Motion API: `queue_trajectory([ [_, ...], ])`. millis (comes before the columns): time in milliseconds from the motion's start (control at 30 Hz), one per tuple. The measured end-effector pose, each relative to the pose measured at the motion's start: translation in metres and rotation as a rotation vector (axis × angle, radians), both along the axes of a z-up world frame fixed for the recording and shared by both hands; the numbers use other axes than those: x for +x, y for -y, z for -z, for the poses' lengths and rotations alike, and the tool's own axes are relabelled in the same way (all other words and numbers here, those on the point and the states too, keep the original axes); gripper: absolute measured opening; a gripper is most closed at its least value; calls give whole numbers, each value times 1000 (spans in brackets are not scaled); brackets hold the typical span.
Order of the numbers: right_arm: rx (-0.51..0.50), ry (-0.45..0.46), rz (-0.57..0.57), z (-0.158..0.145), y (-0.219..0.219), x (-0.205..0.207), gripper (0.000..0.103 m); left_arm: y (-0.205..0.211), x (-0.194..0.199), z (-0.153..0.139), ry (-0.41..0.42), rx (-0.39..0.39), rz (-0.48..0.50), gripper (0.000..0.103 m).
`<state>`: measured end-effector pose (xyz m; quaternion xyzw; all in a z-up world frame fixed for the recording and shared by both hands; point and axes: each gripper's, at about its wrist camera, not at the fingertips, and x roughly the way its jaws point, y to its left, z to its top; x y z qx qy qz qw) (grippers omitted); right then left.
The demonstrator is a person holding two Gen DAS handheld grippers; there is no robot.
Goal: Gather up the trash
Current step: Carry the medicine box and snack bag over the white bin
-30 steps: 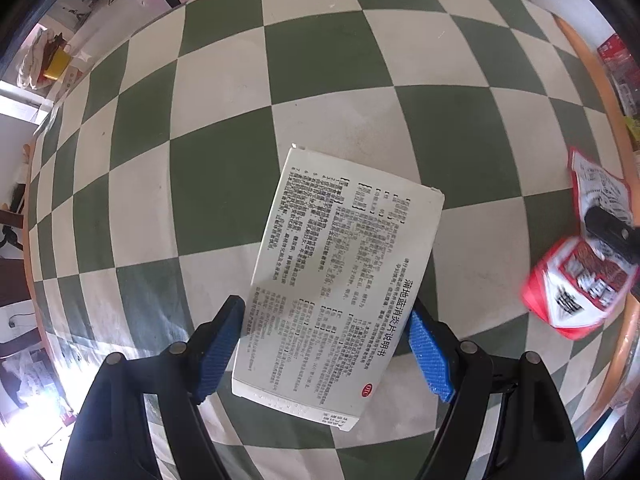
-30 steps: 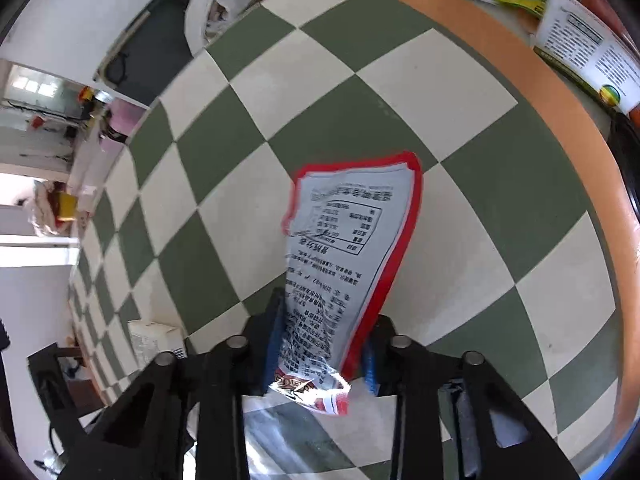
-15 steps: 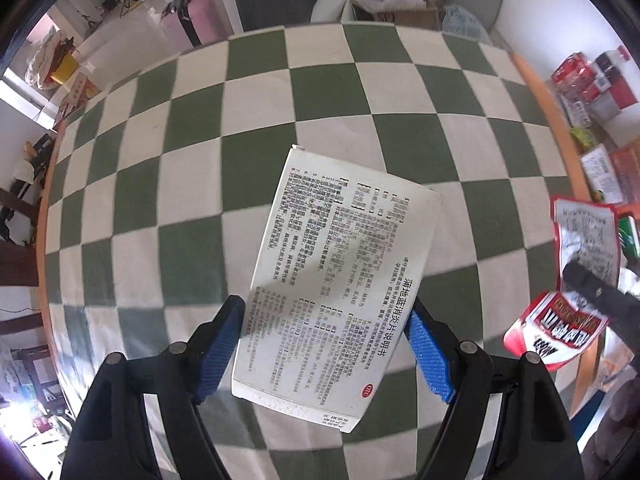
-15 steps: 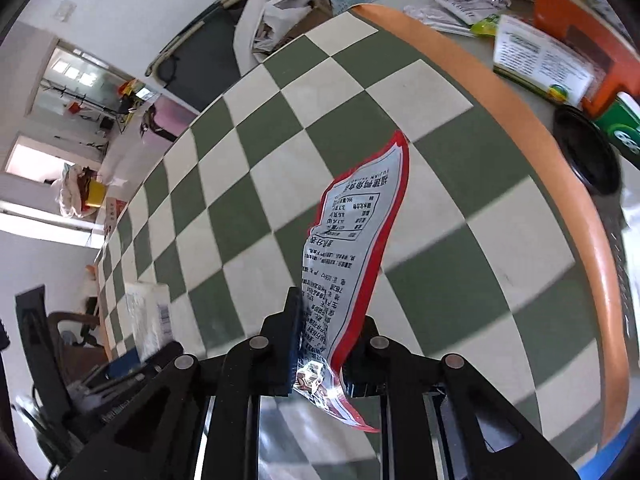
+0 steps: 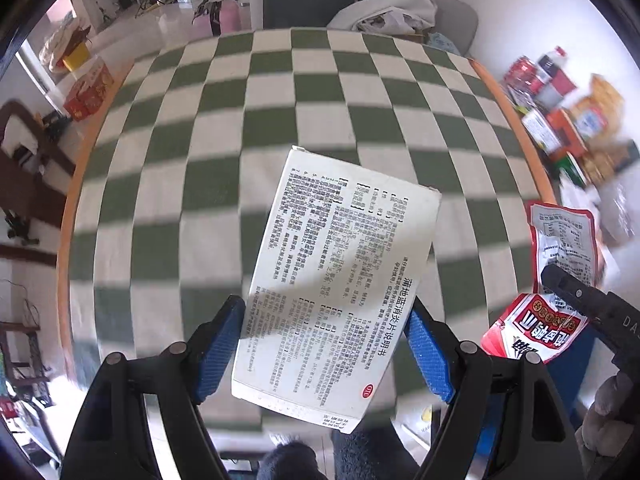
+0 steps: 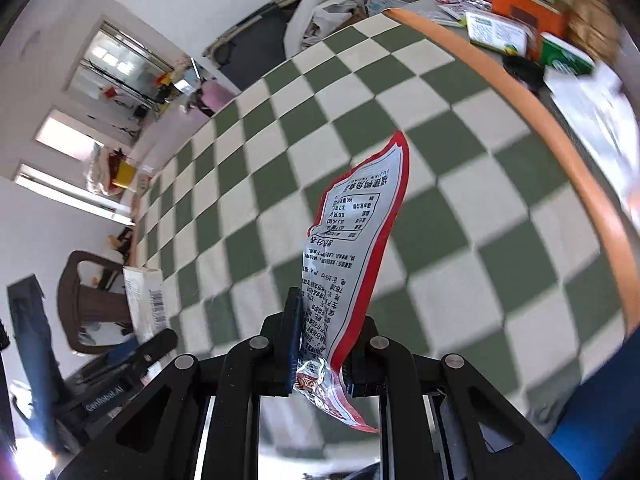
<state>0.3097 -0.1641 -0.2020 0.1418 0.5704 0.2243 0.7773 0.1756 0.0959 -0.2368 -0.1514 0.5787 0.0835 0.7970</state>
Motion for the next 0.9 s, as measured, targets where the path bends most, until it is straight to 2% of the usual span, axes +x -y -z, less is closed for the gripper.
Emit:
queue_trajectory([
  [133, 55, -19, 14, -2, 13, -95, 17, -3, -73, 8, -5, -37, -7, 78],
  [267, 46, -66, 1, 5, 24, -174, 17, -1, -133, 27, -55, -127, -22, 78],
  [367, 23, -123, -27, 23, 34, -232, 17, 2, -169, 47, -85, -194, -28, 78],
  [467, 10, -184, -46, 48, 43, -270, 17, 2, -200, 76, -132, -239, -63, 78],
  [667, -33, -336, -118, 136, 48, -319, 17, 2, -237, 161, -244, -277, -154, 78],
  [833, -58, -416, -158, 238, 34, -325, 17, 6, -240, 261, -328, -274, -179, 78],
  [900, -68, -422, -168, 275, 25, -322, 17, 7, -237, 304, -354, -267, -177, 78],
])
